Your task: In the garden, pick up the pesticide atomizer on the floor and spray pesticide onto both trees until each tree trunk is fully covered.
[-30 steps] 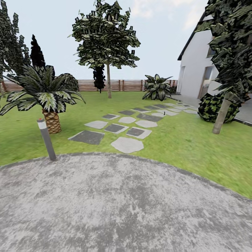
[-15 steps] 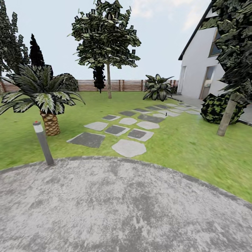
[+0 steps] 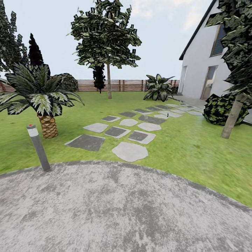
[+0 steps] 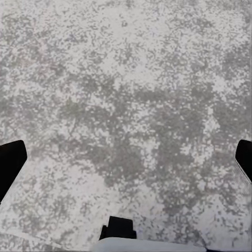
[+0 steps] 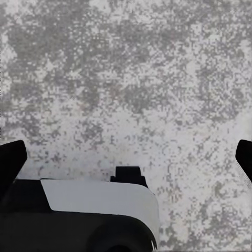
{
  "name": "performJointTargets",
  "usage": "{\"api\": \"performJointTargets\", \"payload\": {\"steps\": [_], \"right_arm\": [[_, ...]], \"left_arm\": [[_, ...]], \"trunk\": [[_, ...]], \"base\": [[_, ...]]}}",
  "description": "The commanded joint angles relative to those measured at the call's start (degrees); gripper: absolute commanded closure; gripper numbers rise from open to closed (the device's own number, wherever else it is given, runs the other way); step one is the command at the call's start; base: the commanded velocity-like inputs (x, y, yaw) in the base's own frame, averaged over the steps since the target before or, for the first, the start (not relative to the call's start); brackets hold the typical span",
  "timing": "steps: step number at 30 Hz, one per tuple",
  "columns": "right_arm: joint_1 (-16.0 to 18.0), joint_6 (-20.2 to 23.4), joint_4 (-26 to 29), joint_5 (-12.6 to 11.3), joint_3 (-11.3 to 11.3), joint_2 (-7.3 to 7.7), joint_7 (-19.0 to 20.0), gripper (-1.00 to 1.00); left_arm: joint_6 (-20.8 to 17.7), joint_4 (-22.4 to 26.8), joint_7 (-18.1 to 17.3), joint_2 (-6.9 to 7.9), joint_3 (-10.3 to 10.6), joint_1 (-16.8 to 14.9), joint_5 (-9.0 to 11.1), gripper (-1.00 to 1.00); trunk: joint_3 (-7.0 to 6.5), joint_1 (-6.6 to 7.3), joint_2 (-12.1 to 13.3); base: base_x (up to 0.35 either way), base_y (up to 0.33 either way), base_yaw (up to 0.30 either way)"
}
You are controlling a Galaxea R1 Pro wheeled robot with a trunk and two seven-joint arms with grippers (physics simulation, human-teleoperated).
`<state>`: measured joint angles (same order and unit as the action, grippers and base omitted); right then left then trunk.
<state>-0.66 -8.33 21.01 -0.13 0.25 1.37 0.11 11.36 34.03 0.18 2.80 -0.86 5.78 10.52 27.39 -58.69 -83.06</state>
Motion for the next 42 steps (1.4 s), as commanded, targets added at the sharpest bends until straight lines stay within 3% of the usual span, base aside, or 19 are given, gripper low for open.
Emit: {"api": "performJointTargets", "payload": {"steps": [1,42], "right_arm": [[-0.03,-0.08,0.08,-0.02,0.02,-0.02,0.02,-1.0],[-0.03,-0.11,0.08,0.04,0.01,-0.12,-0.02,-1.0]], "left_arm": [[0.07,0.07,0.01,0.01,0.06,0.02,0.38,-1.0],[0.07,-0.02,-0.01,0.01,0.06,0.02,0.38,-1.0]], "trunk": [[0.03,-0.04,-0.02],[0.03,-0.04,-0.02]], "base": [[0.35,0.002,0.0],[0.35,0.028,0.0]]}}
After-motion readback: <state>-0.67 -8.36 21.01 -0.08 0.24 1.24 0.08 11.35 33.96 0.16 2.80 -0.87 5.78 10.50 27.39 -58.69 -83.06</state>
